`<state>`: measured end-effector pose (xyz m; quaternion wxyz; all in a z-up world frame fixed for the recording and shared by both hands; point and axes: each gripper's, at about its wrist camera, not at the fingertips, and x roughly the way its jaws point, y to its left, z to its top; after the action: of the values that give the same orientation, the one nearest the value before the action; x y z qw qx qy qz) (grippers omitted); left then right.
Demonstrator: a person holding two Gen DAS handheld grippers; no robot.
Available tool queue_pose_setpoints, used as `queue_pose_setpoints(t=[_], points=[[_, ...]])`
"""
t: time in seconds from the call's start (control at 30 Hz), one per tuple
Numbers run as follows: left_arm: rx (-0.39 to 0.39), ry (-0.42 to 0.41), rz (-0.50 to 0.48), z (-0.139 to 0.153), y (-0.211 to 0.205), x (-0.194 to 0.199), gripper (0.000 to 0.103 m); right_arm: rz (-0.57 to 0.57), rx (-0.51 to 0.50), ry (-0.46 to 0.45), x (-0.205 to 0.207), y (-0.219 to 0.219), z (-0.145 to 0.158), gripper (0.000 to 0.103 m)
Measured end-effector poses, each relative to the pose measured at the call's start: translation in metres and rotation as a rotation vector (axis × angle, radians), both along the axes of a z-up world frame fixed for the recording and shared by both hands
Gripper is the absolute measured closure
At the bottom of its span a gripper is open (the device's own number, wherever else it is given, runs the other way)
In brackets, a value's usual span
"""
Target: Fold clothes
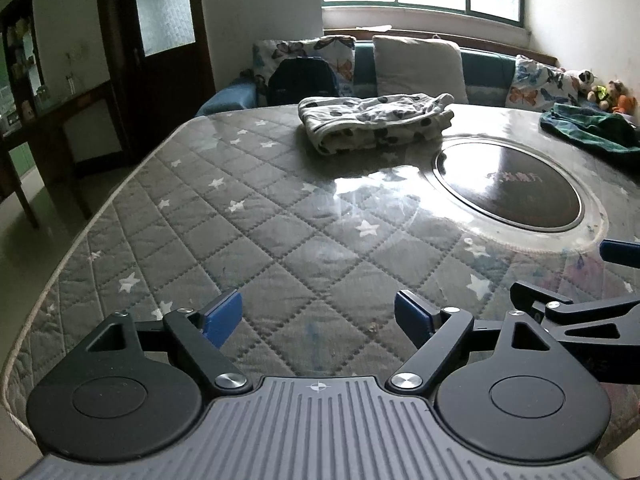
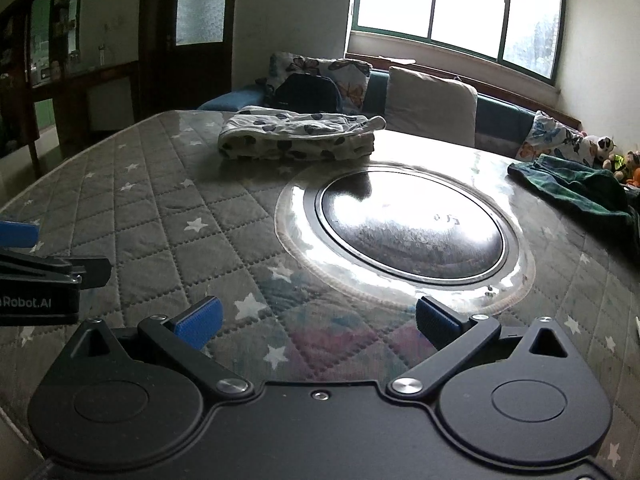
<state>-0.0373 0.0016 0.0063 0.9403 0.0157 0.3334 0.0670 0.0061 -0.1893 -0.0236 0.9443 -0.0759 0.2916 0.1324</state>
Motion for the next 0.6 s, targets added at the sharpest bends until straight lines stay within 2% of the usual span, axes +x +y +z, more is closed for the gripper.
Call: queue_pose_setpoints(t=[0.17,0.6], points=[[-0.041,0.012,0.001,-0.0026,0.0028,-0.0024,0.016,-0.008,-0.012,-0.008,-0.0039,-0.0018,-0.0008,0.000],[-0.004,0.030,0.018,-0.0087,0.0006,-0.0024,0.015,-0.021,-0.007,0.006,-0.0033,-0.0036,-0.0050,0.000]])
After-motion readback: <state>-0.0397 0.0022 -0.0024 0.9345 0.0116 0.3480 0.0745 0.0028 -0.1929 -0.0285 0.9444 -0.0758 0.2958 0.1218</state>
